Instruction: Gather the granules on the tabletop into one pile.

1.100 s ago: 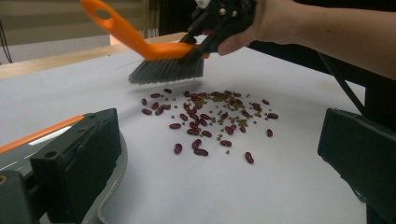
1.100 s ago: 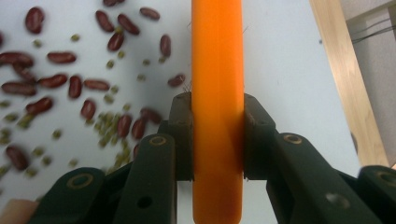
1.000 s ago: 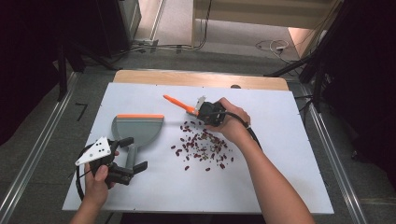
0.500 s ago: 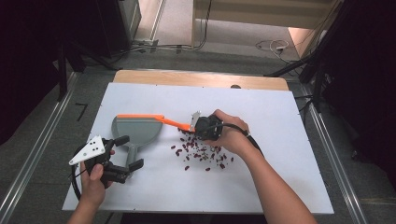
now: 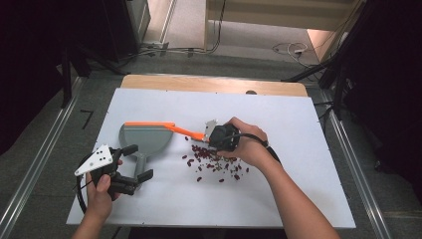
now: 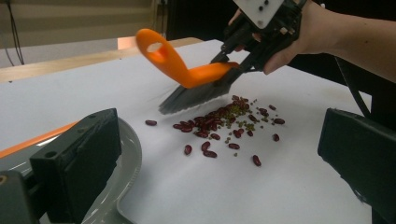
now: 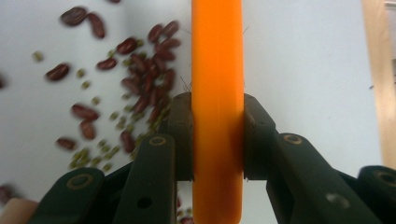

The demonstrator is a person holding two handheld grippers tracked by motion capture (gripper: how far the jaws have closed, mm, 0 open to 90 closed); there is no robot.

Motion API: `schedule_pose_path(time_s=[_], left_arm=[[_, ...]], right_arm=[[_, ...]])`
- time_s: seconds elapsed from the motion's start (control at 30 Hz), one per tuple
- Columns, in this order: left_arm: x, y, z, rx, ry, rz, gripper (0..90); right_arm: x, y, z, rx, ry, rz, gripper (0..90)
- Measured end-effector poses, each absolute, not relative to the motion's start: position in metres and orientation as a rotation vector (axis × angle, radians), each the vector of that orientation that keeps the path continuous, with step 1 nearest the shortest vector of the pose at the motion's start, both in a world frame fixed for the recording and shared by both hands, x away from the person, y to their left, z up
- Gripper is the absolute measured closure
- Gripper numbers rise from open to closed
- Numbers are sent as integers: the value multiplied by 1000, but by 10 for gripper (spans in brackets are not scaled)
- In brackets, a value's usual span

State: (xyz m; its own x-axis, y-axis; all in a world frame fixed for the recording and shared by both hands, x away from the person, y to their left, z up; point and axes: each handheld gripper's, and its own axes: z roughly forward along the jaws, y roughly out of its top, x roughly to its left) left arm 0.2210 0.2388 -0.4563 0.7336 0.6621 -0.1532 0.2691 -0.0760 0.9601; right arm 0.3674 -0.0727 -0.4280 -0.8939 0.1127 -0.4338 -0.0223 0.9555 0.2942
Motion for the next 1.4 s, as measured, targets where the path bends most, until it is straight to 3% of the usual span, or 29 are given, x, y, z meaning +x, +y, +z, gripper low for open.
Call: schedule_pose_path(time_s=[0.33,0.9,1.13,1.4], left_arm=[[222,238,-458,1664,754,372,6],[223,235,-459,1675,762,373,6],[223,237,-459,1674,769,378,5],[222,238,-458,1669,770,379,6]], right_arm=[[386,-41,-440,-5,2642,414,688],[348,-66,-434,-142,2695,406,688],[336,-71,-398,247,2791,640,687],[319,-50,-407,507,2946,647,688]])
